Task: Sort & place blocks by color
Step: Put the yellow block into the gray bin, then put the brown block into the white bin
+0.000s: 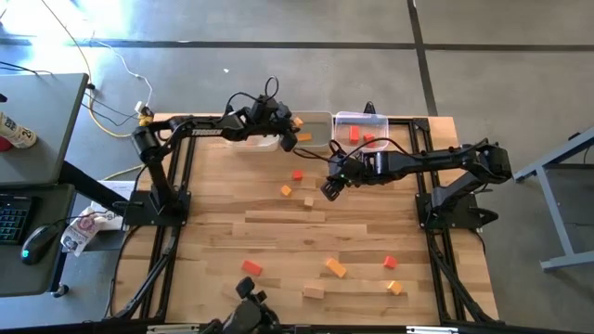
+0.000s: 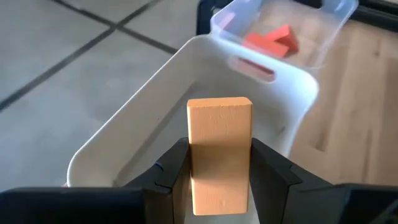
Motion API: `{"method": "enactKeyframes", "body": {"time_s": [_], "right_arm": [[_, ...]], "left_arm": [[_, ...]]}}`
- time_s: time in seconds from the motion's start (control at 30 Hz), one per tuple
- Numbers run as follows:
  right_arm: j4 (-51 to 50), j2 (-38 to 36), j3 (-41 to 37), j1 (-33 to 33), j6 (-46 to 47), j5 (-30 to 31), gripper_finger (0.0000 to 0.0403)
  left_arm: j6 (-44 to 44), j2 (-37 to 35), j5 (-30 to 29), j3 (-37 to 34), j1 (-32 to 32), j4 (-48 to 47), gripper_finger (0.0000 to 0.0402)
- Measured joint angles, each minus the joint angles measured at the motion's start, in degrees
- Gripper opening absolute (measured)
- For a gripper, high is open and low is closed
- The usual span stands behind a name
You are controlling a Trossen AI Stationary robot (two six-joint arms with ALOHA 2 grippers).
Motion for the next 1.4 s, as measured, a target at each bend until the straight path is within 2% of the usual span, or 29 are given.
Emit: {"method": "enactKeyframes", "body": {"time_s": [0.37, 0.6, 0.93, 1.1, 1.4], "right_arm": [[0.1, 0.0, 0.0, 0.0, -1.4, -0.9, 0.0156], [0.1, 0.0, 0.0, 0.6, -1.3, -1.8, 0.0156], [0.2, 0.0, 0.0, 6.1, -2.6, -2.3, 0.0156], [0.2, 0.0, 0.0, 9.4, -2.7, -2.3, 0.0165], [4.0, 0.0, 0.0, 16.7, -3.7, -2.7, 0.0222]], "left_arm": [[0.0, 2.7, 0.3, 1.0, 1.2, -2.2, 0.0121], [0.0, 2.7, 0.3, 1.0, 1.2, -2.1, 0.0163], [-1.6, 2.5, 0.3, 1.0, 1.2, -2.7, 0.0222], [-4.1, -0.3, 0.3, 1.0, 1.2, -4.9, 0.0235], [-4.8, -10.0, 0.0, 1.0, -0.5, -14.3, 0.0236]]}}
